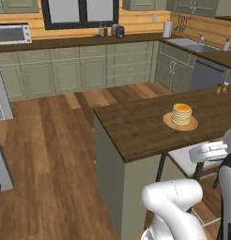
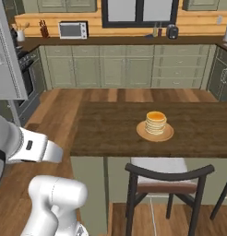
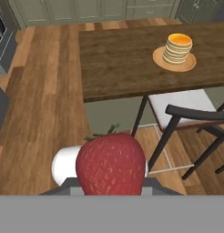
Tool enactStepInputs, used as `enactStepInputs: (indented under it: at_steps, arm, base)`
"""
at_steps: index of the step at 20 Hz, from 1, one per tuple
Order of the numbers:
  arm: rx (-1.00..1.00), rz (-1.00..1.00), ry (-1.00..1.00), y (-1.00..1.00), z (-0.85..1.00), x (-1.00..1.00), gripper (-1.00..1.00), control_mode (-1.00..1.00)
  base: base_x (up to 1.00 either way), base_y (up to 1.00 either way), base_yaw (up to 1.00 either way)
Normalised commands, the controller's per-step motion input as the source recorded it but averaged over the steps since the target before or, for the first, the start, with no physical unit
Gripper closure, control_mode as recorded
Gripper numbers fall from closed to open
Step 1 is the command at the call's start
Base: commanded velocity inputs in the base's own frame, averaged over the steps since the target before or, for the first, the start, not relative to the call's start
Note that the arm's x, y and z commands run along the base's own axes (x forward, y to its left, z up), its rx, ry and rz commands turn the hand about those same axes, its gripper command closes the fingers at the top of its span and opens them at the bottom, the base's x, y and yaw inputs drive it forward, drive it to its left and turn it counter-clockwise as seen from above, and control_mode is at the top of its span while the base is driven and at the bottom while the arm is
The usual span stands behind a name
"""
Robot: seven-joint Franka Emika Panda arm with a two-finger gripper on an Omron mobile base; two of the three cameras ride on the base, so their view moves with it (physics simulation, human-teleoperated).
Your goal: Take the strawberry from the fridge and place it on top of the pancake, located on the dining counter.
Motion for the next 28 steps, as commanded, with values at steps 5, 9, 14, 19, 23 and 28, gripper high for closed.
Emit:
enactStepInputs:
  at_steps: [5,9,14,19,23,28]
  arm:
    - [0.00,0.00,0.00,0.00,0.00,0.00,1.00,1.00]
    - [0.00,0.00,0.00,0.00,0.00,0.00,1.00,1.00]
    - [0.00,0.00,0.00,0.00,0.00,0.00,1.00,1.00]
    - [0.07,-0.01,-0.01,-0.03,0.04,0.20,1.00,-1.00]
    - [0.28,-0.06,0.00,-0.05,0.13,1.00,1.00,-1.00]
    - [0.13,-0.05,0.05,-0.11,-0.02,1.00,1.00,-1.00]
  base:
    - [0.76,0.00,-0.52]
    - [0.86,-0.11,-0.48]
    - [1.00,-0.17,-0.29]
    - [0.80,-0.18,-0.06]
    - [0.00,0.00,0.00]
    - [0.00,0.00,0.00]
